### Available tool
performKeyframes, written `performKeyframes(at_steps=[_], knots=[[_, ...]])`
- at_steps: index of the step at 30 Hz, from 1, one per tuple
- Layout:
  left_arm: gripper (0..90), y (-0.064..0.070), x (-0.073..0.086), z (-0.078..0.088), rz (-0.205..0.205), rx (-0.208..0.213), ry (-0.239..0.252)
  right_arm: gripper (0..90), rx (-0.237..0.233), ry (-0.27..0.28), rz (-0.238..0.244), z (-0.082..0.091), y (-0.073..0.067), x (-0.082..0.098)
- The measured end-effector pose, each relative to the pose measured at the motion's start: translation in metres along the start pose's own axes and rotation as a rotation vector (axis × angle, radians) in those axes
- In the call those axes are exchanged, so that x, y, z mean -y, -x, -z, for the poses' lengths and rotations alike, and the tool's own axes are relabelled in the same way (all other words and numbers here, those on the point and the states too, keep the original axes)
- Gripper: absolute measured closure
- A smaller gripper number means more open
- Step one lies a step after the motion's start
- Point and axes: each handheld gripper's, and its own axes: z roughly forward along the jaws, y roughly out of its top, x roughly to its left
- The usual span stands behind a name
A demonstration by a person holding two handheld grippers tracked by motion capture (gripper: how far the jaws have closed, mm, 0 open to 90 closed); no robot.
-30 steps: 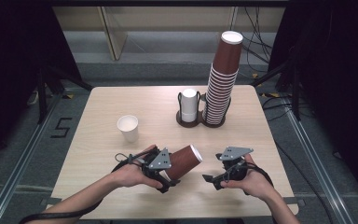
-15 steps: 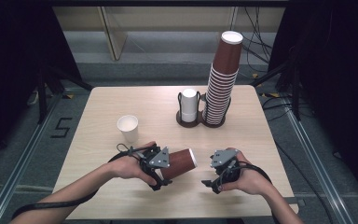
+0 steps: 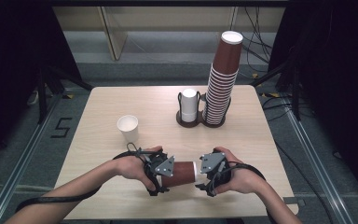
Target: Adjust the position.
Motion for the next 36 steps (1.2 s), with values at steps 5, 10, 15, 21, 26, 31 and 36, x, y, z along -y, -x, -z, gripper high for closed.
performKeyframes(at_steps=[5, 10, 15, 21, 26, 31, 36], knots=[[9.2, -0.001, -0.004, -0.003, -0.02, 0.003, -0.03, 9.2, 0.016, 0.001, 0.065, 0.002, -0.002, -0.012], [9.2, 0.0, -0.008, -0.003, -0.025, 0.004, -0.026, 10.7, -0.029, -0.018, 0.037, -0.002, -0.01, -0.02], [9.2, 0.001, -0.012, -0.004, -0.039, 0.013, -0.033, 12.0, -0.034, -0.021, 0.065, -0.009, -0.013, -0.025], [9.2, 0.002, -0.015, -0.004, -0.042, 0.021, -0.035, 16.4, -0.053, -0.019, 0.101, -0.015, -0.012, -0.028], [9.3, 0.003, -0.015, -0.004, -0.045, 0.027, -0.036, 18.9, -0.077, -0.008, 0.069, -0.016, -0.014, -0.029], [9.3, 0.003, -0.017, -0.005, -0.052, 0.028, -0.044, 20.3, -0.098, -0.015, 0.082, -0.017, -0.015, -0.028], [9.1, 0.003, -0.019, -0.005, -0.043, 0.035, -0.04, 21.7, -0.092, -0.002, 0.107, -0.017, -0.014, -0.026]])
